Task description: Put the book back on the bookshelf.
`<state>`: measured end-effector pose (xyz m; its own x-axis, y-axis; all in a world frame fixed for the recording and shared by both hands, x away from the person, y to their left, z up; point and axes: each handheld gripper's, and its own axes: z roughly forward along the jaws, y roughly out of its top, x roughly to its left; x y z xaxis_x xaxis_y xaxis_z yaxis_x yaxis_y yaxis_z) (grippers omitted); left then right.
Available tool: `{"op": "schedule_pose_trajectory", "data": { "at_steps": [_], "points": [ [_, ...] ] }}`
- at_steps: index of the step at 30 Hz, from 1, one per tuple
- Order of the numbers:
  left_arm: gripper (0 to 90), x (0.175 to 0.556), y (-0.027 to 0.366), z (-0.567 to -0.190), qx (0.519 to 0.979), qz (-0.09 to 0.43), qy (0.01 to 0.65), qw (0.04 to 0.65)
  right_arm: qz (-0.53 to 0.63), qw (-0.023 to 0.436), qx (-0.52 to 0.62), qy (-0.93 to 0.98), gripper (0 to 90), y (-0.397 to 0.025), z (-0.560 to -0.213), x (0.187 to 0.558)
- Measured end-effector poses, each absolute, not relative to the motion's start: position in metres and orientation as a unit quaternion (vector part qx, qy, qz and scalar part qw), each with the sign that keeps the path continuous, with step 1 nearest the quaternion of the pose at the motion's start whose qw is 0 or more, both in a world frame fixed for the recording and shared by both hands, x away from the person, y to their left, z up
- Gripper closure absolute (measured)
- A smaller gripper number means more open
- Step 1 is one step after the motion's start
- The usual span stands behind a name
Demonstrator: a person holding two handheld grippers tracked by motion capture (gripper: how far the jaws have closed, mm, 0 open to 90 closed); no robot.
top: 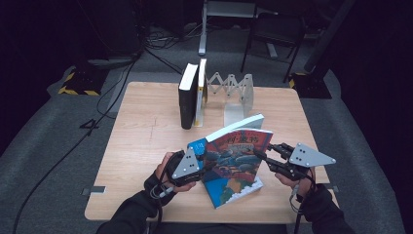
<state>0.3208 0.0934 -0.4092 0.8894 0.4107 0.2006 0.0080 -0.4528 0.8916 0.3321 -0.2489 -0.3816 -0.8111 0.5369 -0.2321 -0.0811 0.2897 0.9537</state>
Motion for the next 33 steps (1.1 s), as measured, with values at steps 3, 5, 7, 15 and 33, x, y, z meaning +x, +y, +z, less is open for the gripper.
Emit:
{"op": "schedule_pose_trajectory", "data": {
  "at_steps": [3,5,7,15,33],
  "points": [
    [71.6,0.318,0.095,-0.411,0.826,0.181,0.127,0.518,0.556,0.264,0.175,0.769,56.7,-0.256,-0.397,0.333],
    [72.4,0.315,0.094,-0.411,0.827,0.174,0.122,0.520,0.550,0.258,0.191,0.771,51.0,-0.258,-0.404,0.337],
    [73.7,0.313,0.093,-0.412,0.826,0.166,0.120,0.525,0.544,0.244,0.198,0.778,43.1,-0.256,-0.407,0.342],
    [74.0,0.315,0.093,-0.414,0.816,0.155,0.142,0.538,0.540,0.241,0.191,0.783,45.5,-0.241,-0.412,0.343],
    [70.2,0.325,0.075,-0.404,0.789,0.149,0.147,0.578,0.544,0.244,0.197,0.778,50.3,-0.244,-0.413,0.340]
  ]
}}
